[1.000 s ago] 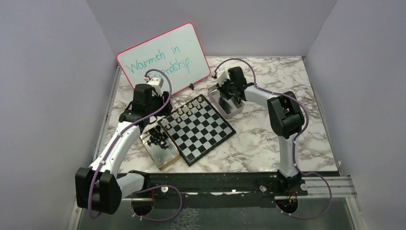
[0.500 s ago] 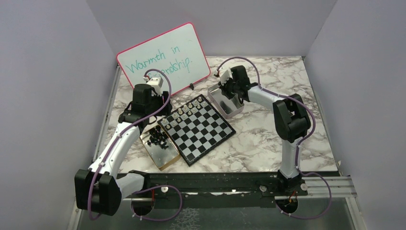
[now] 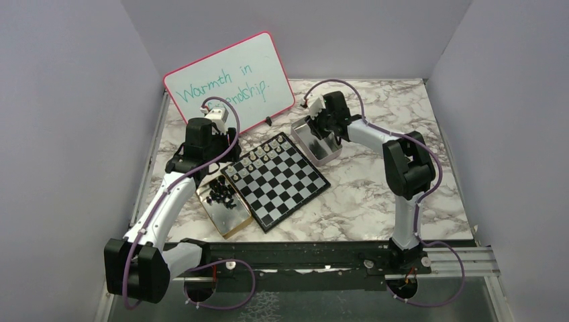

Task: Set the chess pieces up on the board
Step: Pick up the chess piece from the storage box.

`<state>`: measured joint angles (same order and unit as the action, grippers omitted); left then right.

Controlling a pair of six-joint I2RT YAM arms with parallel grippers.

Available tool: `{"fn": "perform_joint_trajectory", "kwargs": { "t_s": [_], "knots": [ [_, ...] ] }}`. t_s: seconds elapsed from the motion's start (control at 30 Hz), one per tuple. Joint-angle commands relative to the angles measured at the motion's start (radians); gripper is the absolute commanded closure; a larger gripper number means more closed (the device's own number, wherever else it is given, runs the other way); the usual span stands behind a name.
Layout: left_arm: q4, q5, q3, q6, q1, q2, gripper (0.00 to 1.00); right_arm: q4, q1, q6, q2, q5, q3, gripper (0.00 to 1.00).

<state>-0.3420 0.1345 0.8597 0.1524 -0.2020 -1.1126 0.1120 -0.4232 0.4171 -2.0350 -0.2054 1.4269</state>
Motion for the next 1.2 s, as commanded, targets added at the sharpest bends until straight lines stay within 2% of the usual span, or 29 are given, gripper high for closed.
{"fn": "perform_joint_trajectory", "kwargs": {
  "t_s": [0.0,0.27,0.53,0.83,1.17],
  "knots": [
    [0.023,0.009,-0.008,-0.004,0.006,0.024,0.39,0.054,0.005,0.04,-0.004,-0.022,0.056,0.65],
    [0.021,0.01,-0.011,-0.004,0.006,0.031,0.39,0.124,0.005,0.068,-0.059,-0.049,0.116,0.57],
    [0.021,0.013,-0.01,-0.009,0.007,0.031,0.39,0.14,0.005,0.043,-0.106,-0.082,0.155,0.57],
    [0.021,0.014,-0.009,-0.01,0.007,0.034,0.39,0.11,0.005,-0.038,-0.125,-0.123,0.128,0.59],
    [0.021,0.012,-0.01,-0.01,0.006,0.033,0.39,0.134,0.005,-0.035,-0.114,-0.078,0.101,0.69]
  ]
}}
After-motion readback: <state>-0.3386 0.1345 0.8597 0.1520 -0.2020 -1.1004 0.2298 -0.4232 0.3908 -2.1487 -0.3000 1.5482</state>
